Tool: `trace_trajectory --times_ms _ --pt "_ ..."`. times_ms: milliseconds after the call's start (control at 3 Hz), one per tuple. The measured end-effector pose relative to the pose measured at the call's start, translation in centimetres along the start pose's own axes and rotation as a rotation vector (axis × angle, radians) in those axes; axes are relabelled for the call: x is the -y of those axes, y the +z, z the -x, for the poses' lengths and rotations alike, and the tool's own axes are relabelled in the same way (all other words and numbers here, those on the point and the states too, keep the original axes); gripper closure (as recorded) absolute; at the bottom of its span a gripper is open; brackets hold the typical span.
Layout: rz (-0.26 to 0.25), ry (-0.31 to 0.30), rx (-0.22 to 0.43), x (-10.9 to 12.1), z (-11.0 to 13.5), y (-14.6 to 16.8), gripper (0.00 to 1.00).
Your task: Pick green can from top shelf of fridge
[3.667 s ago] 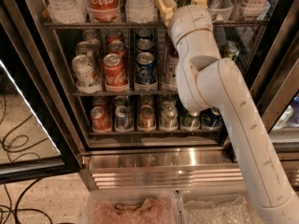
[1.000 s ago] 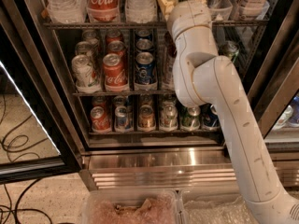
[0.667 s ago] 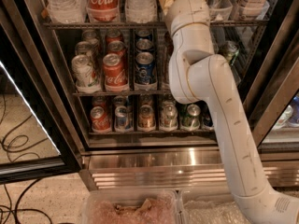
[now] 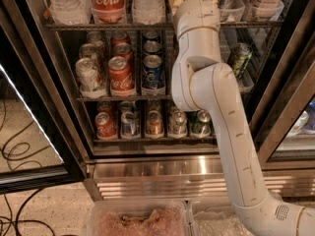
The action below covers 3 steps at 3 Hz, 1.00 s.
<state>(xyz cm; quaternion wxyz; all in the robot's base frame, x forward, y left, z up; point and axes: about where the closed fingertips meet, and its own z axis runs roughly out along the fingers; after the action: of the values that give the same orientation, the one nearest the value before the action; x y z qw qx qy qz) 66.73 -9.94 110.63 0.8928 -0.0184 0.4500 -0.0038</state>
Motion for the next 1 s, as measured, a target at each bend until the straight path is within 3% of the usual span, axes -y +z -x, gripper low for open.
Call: trace_trajectory --times_ms 667,1000 --pt "-0.011 0.012 0.012 0.0 0.2 -0.1 1.00" --pt "0.001 0.020 0.048 -0.1 1.7 -0.4 1.00"
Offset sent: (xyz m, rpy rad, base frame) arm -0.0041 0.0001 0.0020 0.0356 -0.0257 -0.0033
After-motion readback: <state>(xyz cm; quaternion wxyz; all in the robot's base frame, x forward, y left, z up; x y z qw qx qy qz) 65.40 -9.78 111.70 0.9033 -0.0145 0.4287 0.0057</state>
